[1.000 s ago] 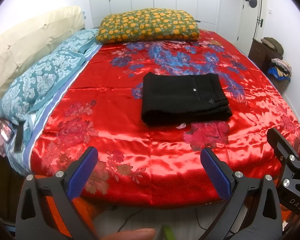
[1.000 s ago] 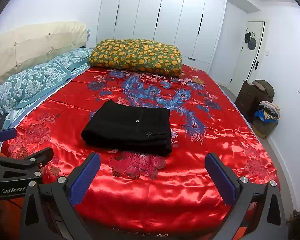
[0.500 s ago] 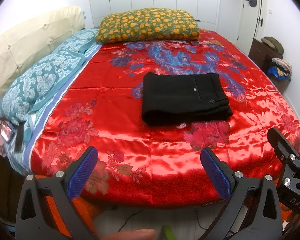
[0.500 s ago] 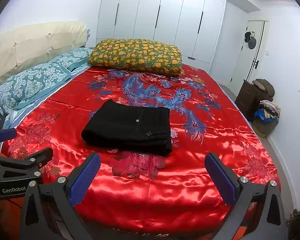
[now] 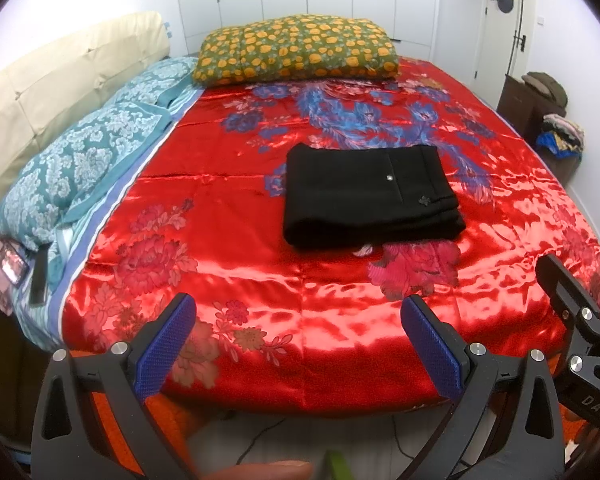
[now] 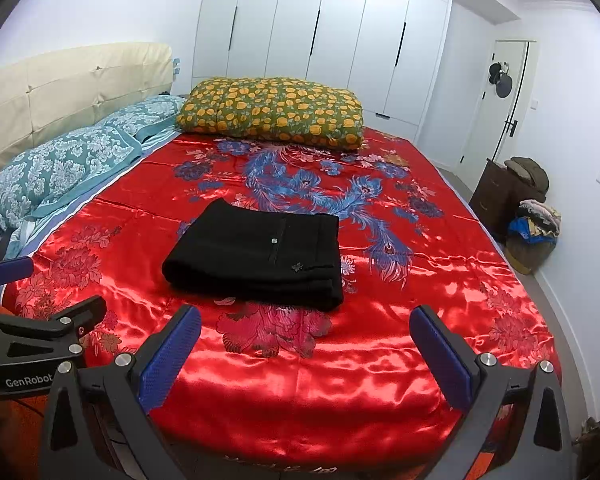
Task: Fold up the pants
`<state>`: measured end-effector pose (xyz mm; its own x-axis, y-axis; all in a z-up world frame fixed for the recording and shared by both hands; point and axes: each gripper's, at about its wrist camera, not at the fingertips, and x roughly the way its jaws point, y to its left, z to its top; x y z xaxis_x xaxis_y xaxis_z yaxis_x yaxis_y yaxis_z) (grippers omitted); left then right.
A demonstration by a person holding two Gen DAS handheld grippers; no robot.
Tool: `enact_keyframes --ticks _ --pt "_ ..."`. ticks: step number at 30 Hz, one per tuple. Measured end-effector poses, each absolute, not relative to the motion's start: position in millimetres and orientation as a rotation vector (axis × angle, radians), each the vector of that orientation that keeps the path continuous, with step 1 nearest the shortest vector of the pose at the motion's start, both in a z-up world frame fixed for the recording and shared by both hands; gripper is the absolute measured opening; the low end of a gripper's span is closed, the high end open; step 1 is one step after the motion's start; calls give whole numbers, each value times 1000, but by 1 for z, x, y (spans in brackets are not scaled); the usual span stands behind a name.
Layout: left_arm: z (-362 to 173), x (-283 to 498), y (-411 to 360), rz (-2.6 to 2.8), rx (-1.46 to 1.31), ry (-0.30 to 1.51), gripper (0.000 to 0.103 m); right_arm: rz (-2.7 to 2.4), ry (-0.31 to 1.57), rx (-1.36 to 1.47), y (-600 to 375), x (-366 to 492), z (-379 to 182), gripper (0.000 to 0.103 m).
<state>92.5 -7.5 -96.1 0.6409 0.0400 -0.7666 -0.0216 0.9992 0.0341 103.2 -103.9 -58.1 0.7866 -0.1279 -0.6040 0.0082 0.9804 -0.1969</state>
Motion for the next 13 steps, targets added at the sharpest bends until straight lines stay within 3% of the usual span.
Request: enact_keyframes --ticks 13 --pt "-97 95 -8 15 -3 894 102 -76 666 -196 -106 103 -62 103"
